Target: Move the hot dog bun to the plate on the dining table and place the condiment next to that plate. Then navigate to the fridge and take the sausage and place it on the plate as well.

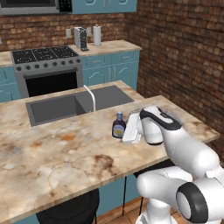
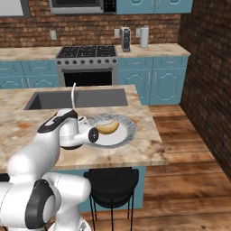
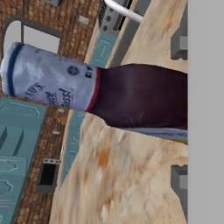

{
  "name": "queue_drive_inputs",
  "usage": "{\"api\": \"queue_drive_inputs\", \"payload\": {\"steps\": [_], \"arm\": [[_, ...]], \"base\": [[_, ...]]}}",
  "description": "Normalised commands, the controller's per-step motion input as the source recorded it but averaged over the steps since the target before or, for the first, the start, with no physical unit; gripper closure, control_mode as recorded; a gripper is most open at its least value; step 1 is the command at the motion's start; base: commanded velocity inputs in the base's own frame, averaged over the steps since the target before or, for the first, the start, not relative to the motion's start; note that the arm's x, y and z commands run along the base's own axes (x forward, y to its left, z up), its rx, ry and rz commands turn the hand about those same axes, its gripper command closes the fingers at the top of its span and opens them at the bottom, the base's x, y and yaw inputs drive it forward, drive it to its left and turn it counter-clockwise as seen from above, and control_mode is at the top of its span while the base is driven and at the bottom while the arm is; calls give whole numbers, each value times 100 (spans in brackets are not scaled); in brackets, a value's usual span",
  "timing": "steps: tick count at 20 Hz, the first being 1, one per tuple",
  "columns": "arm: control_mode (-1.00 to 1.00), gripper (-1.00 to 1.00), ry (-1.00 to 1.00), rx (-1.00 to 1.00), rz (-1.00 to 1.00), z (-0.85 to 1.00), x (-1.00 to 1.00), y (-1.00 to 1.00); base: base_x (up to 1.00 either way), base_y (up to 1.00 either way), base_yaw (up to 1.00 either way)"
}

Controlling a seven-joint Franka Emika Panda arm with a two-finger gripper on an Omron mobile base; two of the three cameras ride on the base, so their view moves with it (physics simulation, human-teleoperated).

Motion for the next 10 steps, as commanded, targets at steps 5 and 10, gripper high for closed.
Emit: {"api": "queue_drive_inputs", "payload": {"steps": [5, 10], "arm": [[-100, -100, 0, 0, 0, 7, -9, 0], [-100, -100, -2, -1, 0, 29, -3, 0]], "base": [[0, 0, 0], [0, 0, 0]]}}
